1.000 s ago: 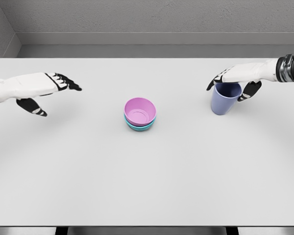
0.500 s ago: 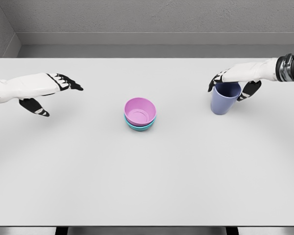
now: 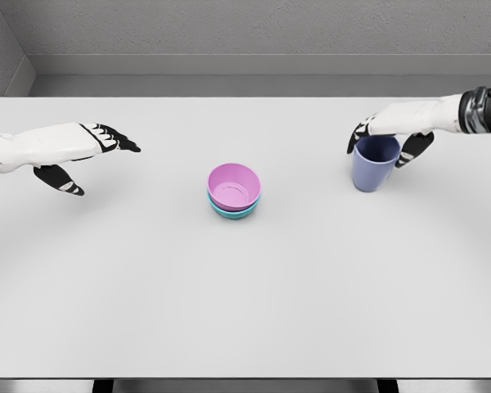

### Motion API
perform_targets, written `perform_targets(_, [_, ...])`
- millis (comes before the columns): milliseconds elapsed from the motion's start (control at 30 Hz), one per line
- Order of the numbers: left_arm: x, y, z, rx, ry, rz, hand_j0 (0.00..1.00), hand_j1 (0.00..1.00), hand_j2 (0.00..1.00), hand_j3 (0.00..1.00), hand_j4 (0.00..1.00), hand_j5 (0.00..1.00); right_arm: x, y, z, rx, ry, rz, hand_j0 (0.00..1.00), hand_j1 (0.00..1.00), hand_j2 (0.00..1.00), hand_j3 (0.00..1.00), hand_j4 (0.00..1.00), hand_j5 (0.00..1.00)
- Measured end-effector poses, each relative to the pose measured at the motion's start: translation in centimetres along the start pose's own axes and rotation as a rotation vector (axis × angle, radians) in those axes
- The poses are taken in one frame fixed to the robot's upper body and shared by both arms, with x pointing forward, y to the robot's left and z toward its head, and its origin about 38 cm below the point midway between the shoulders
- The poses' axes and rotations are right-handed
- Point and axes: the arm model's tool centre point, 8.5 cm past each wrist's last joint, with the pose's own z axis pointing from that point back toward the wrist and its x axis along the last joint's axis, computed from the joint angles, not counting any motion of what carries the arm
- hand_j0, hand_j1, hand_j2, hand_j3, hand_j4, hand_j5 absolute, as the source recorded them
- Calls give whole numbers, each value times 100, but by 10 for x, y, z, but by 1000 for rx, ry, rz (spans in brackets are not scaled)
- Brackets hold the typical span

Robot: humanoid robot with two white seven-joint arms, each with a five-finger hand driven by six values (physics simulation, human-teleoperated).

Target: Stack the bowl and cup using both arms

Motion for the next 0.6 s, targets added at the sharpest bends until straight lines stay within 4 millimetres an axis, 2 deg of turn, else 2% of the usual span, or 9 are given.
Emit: perform_targets(600, [-1,-1,0,-2,3,1,100,100,100,100,100,100,15,-19,2,-15,-33,64,69,69,69,69,69,69])
